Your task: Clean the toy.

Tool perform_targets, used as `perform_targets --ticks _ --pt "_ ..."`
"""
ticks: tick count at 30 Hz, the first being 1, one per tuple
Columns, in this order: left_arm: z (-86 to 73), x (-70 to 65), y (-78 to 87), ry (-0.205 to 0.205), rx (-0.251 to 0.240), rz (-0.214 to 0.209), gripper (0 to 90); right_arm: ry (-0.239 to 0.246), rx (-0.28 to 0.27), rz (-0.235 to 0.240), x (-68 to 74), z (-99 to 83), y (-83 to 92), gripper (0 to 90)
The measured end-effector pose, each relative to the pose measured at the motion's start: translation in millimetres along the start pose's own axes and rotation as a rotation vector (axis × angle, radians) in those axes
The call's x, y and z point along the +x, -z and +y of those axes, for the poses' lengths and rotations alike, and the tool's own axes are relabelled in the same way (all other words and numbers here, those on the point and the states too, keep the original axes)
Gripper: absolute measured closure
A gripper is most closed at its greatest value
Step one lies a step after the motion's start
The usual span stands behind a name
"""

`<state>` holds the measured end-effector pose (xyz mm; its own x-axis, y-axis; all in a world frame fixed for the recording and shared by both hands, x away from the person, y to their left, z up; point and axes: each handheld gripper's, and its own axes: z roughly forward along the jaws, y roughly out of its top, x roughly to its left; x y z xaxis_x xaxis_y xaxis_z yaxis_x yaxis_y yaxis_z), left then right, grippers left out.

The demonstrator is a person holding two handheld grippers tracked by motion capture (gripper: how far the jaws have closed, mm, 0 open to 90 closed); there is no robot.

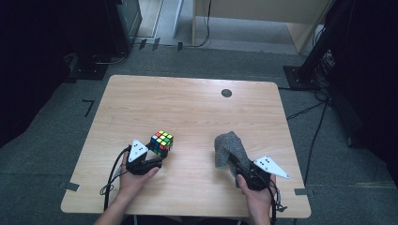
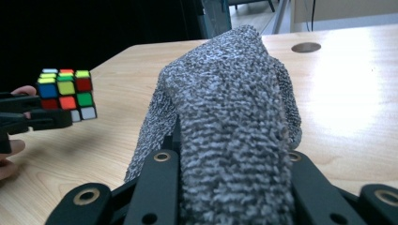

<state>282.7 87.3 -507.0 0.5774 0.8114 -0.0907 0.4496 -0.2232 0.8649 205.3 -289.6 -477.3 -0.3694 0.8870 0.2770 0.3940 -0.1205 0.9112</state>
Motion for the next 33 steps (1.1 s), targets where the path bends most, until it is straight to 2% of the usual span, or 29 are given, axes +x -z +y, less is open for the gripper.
perform_targets --ticks 2,6,8,14,16,18,23,28,33 --pt "0.2 0.6 -2.2 0.01 0.018 0.012 34.3 0.001 0.004 -0.004 -0.5 -0.6 -0.5 71.9" --pt "-0.1 -1.2 -6.5 -0.012 0.073 0.042 34.2 0.001 0.003 -0.008 -2.1 -0.6 0.0 72.0" --pt "-0.2 -2.6 -7.7 -0.024 0.085 0.053 34.2 -0.001 0.003 -0.014 -3.5 -0.9 0.3 72.0" --pt "-1.1 -5.0 -11.1 -0.038 0.132 0.074 34.0 -0.004 0.007 -0.032 -8.3 -2.3 1.0 72.0" --pt "-1.1 -4.9 -11.9 -0.036 0.147 0.067 33.9 -0.005 0.008 -0.036 -10.2 -2.7 0.9 72.0" --pt "-0.9 -5.6 -12.0 -0.046 0.151 0.069 33.6 -0.007 0.013 -0.039 -11.3 -3.3 0.6 72.0" --pt "-0.4 -6.1 -12.2 -0.032 0.143 0.08 27.4 -0.007 0.027 -0.034 -11.0 -5.4 -1.8 71.9" --pt "0.3 -6.6 -12.7 -0.034 0.142 0.093 26.2 -0.01 0.033 -0.031 -10.0 -6.5 -2.8 71.8" --pt "2.6 -9.3 -13.3 0.01 0.138 0.091 22.6 -0.009 0.032 -0.026 -8.8 -6.0 -2.6 71.6"
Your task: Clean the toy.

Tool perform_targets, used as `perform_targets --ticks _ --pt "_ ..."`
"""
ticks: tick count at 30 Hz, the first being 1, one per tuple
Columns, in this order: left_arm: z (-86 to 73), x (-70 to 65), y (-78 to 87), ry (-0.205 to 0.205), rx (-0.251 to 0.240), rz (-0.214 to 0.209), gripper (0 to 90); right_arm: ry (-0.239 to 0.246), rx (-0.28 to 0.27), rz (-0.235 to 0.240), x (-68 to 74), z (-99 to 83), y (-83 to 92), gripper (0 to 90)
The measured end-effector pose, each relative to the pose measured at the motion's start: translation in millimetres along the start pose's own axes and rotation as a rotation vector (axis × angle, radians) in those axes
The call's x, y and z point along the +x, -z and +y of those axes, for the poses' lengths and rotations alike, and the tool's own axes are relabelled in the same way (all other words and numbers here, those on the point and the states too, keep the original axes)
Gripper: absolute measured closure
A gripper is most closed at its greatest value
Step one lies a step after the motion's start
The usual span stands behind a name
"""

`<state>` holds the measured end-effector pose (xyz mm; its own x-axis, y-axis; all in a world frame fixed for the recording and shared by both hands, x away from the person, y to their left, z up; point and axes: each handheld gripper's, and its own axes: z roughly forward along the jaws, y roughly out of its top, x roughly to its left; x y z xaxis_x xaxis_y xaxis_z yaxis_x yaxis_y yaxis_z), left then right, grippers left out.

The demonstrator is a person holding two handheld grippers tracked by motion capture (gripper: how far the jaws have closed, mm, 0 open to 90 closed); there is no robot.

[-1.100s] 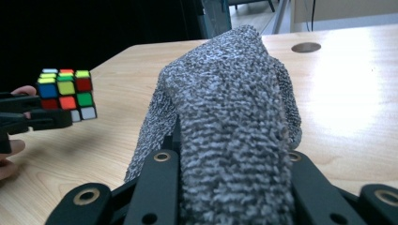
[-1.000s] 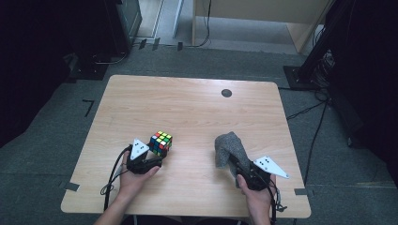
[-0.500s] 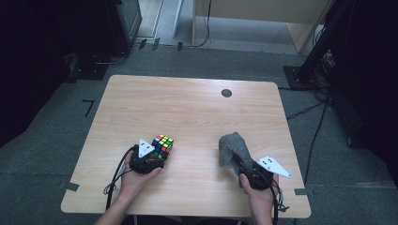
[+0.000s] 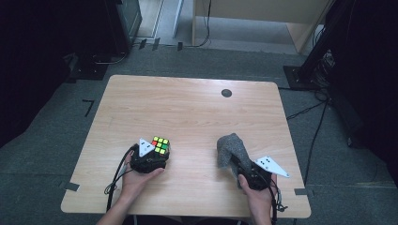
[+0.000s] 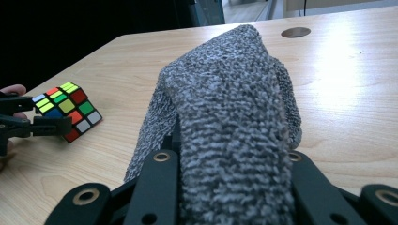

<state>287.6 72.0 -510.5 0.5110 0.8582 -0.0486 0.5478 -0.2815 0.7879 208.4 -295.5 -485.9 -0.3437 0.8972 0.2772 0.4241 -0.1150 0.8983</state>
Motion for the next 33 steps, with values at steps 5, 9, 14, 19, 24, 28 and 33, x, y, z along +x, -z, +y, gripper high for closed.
perform_targets --ticks 5,9,14,19,24,28,33 --pt "-0.3 0.0 -1.6 0.025 0.011 0.013 27.7 0.004 0.007 0.007 2.5 -0.4 -0.8 71.4" --pt "-0.7 1.3 -1.9 0.044 0.008 0.002 32.8 -0.002 0.017 0.015 3.4 -1.6 -2.2 71.4" --pt "-0.8 1.4 -2.4 0.045 0.008 -0.004 33.1 -0.014 0.041 0.029 3.5 -5.1 -6.0 71.4" --pt "-1.1 -1.3 -4.1 0.023 0.023 0.013 32.1 -0.014 0.073 0.041 5.5 -9.1 -11.0 71.2" --pt "-1.2 -8.2 -3.4 -0.031 0.028 0.003 16.7 -0.012 0.1 0.047 6.8 -13.2 -16.2 71.2" --pt "-0.6 -5.2 2.7 0.023 0.036 -0.035 9.7 -0.022 0.123 0.028 3.9 -16.9 -19.9 71.4" --pt "3.1 0.9 18.0 0.035 -0.005 -0.054 9.5 -0.019 0.154 0.014 3.3 -20.6 -25.5 71.3"
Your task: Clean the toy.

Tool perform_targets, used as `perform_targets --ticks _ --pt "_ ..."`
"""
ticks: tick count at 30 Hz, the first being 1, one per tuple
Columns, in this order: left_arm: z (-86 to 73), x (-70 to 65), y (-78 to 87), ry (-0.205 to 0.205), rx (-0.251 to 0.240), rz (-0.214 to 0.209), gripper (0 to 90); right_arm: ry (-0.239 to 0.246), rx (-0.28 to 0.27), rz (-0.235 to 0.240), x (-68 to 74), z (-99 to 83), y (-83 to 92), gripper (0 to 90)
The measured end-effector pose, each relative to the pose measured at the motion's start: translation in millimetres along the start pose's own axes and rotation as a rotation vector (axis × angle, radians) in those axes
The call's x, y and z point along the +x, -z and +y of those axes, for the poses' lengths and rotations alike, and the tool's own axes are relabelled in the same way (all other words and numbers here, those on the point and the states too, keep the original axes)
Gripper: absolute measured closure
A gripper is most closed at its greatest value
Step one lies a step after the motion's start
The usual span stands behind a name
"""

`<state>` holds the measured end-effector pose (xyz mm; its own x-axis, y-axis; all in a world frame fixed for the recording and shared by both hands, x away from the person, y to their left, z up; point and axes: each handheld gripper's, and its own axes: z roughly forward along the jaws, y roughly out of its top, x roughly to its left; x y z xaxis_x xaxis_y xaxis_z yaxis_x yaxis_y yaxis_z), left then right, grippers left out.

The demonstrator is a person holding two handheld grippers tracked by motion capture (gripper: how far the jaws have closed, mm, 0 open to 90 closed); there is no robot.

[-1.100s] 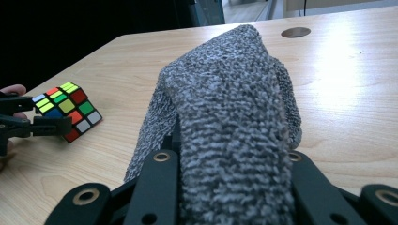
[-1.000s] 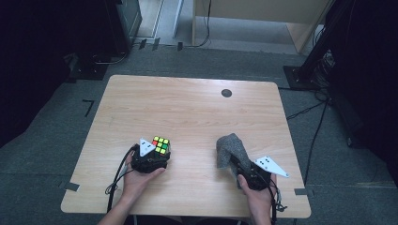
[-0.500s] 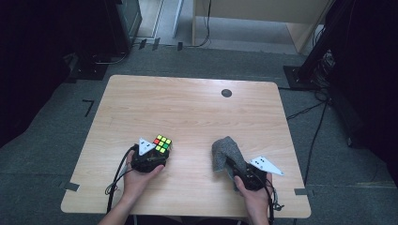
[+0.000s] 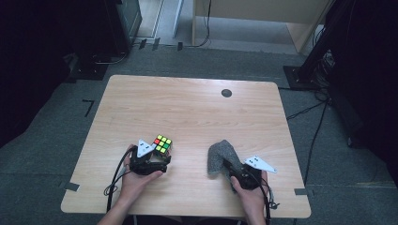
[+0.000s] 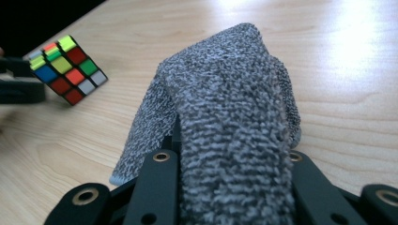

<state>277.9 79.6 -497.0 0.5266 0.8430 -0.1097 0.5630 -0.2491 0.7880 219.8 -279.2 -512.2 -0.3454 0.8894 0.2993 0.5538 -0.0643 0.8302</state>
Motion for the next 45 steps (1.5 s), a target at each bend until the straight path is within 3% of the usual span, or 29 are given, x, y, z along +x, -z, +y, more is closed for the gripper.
perform_targets --ticks 4,6,8,12,18,21,29,31,33,38,41,44,45 --pt "2.6 5.9 12.4 0.031 -0.028 -0.006 9.5 0.001 0.035 -0.014 -1.7 -4.4 -5.0 66.0" --pt "2.9 9.2 19.7 0.033 -0.031 -0.014 9.5 0.011 0.046 -0.031 -1.3 -3.7 -6.3 53.0" --pt "2.0 12.3 29.3 0.016 -0.039 -0.005 9.5 0.029 0.039 -0.022 0.0 1.5 -4.3 39.6" --pt "-2.8 24.4 48.8 0.019 -0.064 -0.013 8.9 0.038 0.029 -0.016 4.5 14.9 5.3 16.3" --pt "-13.9 43.9 68.7 0.041 -0.083 0.001 8.9 0.05 -0.007 -0.012 -2.7 29.9 27.0 6.0" --pt "-21.7 52.7 75.2 0.042 -0.073 0.016 8.9 0.02 -0.015 -0.014 -14.5 33.7 38.0 5.3" --pt "-41.8 74.9 88.9 0.067 -0.053 0.069 8.9 0.018 0.009 -0.089 -47.3 28.9 68.9 5.1" --pt "-46.4 78.9 91.2 0.059 -0.044 0.094 8.5 0.015 0.013 -0.106 -55.1 25.5 74.1 5.1" --pt "-51.9 82.4 92.7 0.052 -0.032 0.092 3.7 0.013 0.02 -0.121 -62.4 21.6 78.7 5.1" --pt "-64.3 90.9 94.0 0.059 -0.002 0.113 3.1 0.016 0.052 -0.163 -79.6 7.9 85.8 5.1" --pt "-68.6 94.9 96.5 0.054 0.008 0.137 3.1 -0.006 0.074 -0.185 -90.5 -3.5 85.9 5.3" --pt "-73.2 97.1 97.1 0.025 0.041 0.204 3.1 -0.02 0.092 -0.203 -98.5 -13.7 84.7 5.6" --pt "-74.9 98.4 97.1 0.027 0.05 0.205 3.1 -0.022 0.1 -0.208 -100.3 -16.7 84.3 5.6"
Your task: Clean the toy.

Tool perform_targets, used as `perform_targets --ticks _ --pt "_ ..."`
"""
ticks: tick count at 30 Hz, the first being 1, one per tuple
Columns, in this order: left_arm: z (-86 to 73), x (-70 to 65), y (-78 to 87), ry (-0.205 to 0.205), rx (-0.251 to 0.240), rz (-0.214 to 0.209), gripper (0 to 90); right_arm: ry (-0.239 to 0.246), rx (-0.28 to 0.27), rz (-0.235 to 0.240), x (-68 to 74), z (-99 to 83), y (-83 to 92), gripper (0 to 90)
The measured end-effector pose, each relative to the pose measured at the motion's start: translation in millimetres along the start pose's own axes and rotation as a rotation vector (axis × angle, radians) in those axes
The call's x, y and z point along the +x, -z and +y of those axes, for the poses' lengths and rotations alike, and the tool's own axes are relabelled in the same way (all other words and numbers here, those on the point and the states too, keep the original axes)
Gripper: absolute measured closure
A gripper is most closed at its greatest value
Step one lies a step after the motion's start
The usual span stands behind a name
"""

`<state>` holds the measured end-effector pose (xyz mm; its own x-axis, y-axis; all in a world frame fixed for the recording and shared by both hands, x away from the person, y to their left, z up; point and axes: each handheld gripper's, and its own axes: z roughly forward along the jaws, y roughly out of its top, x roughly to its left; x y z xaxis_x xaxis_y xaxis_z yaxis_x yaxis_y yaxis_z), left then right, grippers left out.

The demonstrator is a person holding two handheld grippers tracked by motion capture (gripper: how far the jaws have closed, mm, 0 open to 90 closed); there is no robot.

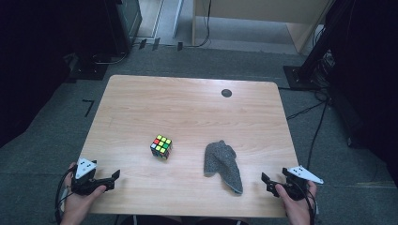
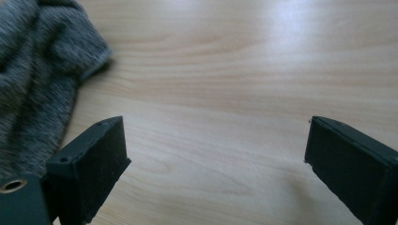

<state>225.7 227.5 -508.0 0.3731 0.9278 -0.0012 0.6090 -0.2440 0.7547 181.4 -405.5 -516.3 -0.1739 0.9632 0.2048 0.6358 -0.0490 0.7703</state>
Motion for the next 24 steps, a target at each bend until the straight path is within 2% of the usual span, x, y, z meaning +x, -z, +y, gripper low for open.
perform_targets --ticks 3,5,8,12,14,16,19,24 --pt "-2.3 2.6 -0.6 0.005 0.014 0.011 3.1 0.017 0.026 -0.024 -3.1 -5.6 -3.7 5.9" --pt "-2.4 2.1 -1.4 -0.015 0.021 0.032 3.1 0.022 0.041 -0.029 -2.7 -5.9 -4.4 6.0" --pt "-3.2 0.3 -4.2 -0.025 0.049 0.037 3.1 0.049 0.053 -0.054 -1.9 -6.0 -5.0 6.6" --pt "-4.5 -2.7 -7.7 -0.048 0.088 0.055 3.1 0.138 0.092 -0.118 2.7 -7.1 -7.4 8.3" --pt "-4.6 -3.6 -7.8 -0.055 0.084 0.058 2.9 0.139 0.095 -0.108 2.7 -7.0 -7.6 8.4" --pt "-4.6 -3.6 -8.2 -0.059 0.084 0.05 2.8 0.138 0.095 -0.108 2.7 -7.0 -7.6 8.4" --pt "-4.6 -1.4 -10.9 -0.046 0.095 -0.027 2.9 0.138 0.095 -0.108 2.6 -7.0 -7.7 8.3" --pt "-3.9 -1.3 -11.6 -0.051 0.096 -0.03 2.7 0.138 0.095 -0.108 2.6 -7.1 -7.6 8.3"
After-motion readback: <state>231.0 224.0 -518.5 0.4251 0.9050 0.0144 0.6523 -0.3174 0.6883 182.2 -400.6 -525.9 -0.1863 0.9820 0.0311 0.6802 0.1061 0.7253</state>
